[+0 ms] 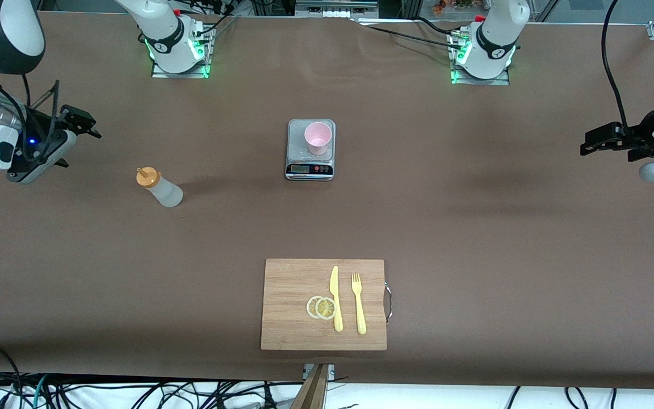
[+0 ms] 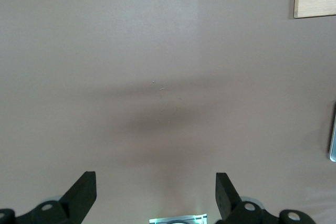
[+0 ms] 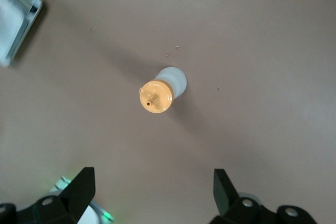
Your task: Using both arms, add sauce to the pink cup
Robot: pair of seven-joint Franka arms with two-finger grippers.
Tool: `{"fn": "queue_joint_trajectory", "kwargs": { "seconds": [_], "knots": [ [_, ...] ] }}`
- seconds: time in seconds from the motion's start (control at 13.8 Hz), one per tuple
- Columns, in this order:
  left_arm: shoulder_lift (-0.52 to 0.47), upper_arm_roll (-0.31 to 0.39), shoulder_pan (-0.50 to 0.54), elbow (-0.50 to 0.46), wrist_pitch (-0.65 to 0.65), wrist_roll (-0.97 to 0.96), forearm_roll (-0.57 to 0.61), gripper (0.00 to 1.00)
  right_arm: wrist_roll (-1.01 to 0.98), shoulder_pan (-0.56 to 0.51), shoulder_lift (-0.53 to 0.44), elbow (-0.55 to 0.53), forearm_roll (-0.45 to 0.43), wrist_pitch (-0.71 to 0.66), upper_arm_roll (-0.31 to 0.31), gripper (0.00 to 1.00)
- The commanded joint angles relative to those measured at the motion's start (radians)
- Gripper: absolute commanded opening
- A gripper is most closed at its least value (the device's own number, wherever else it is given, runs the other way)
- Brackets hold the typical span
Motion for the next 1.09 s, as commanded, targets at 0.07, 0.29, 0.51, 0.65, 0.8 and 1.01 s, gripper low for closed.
{"fn": "queue_joint_trajectory", "kwargs": {
  "seconds": [0.07, 0.29, 0.51, 0.65, 0.8, 1.01],
  "knots": [
    [0.014, -0.008, 0.008, 0.030, -0.011, 0.017, 0.004, 1.00, 0.389, 0.021, -0.053, -0.022, -0.043, 0.016, 0.000, 1.00],
    [0.014, -0.007, 0.008, 0.030, -0.011, 0.017, 0.004, 1.00, 0.521, 0.024, -0.060, 0.010, -0.074, 0.009, -0.014, 1.00],
    [0.014, -0.007, 0.008, 0.030, -0.013, 0.017, 0.004, 1.00, 0.588, 0.024, -0.062, 0.093, -0.075, -0.013, -0.054, 1.00],
    [0.014, -0.007, 0.006, 0.030, -0.013, 0.017, 0.004, 1.00, 0.589, 0.027, -0.068, 0.140, -0.075, -0.049, -0.080, 1.00],
    [0.014, -0.007, 0.008, 0.030, -0.011, 0.017, 0.004, 1.00, 0.589, 0.031, -0.071, 0.167, -0.074, -0.053, -0.086, 1.00],
    [0.014, -0.007, 0.008, 0.030, -0.011, 0.017, 0.004, 1.00, 0.608, 0.026, -0.069, 0.164, -0.060, -0.049, -0.088, 1.00]
  ]
}}
